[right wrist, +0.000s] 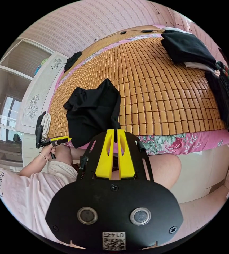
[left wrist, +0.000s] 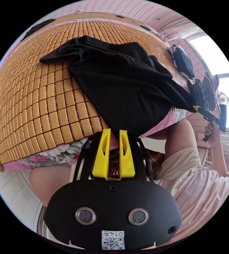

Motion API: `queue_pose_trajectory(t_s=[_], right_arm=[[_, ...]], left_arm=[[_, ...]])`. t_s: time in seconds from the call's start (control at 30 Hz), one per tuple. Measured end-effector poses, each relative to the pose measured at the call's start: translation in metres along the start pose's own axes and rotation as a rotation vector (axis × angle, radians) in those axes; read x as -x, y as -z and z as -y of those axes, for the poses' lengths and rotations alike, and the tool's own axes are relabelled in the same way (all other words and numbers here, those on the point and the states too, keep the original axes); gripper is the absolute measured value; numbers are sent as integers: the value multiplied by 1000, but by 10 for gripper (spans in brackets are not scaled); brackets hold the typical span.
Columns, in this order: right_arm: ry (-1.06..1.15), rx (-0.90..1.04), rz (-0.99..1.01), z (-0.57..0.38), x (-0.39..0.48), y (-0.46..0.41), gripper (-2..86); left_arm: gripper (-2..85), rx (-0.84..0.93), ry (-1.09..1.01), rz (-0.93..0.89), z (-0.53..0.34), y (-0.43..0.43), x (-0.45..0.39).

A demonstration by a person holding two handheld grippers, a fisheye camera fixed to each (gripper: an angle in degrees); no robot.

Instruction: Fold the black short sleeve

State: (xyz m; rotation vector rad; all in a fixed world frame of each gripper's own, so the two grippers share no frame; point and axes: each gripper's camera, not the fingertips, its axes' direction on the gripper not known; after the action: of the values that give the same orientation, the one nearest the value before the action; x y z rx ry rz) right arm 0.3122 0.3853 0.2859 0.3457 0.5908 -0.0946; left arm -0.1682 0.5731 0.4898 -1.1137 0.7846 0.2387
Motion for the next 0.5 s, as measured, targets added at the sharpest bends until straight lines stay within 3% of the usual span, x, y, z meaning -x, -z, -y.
queue_pose_trajectory(t_s=[0.17, 0.3, 0.43, 0.5], right_arm=[[-34, -18, 11, -8, -5, 9, 10], [-26, -47, 5, -10, 0, 15, 10], [23, 22, -105, -4, 13, -6, 10], [63, 84, -186, -5, 19, -20, 10]], left_arm=[[-7, 30, -105, 29, -1, 10, -12], [-9, -212, -34, -74, -7, 70, 6], [-5, -395, 35, 143, 19, 119, 15], [0, -381, 67, 131, 26, 120, 23]])
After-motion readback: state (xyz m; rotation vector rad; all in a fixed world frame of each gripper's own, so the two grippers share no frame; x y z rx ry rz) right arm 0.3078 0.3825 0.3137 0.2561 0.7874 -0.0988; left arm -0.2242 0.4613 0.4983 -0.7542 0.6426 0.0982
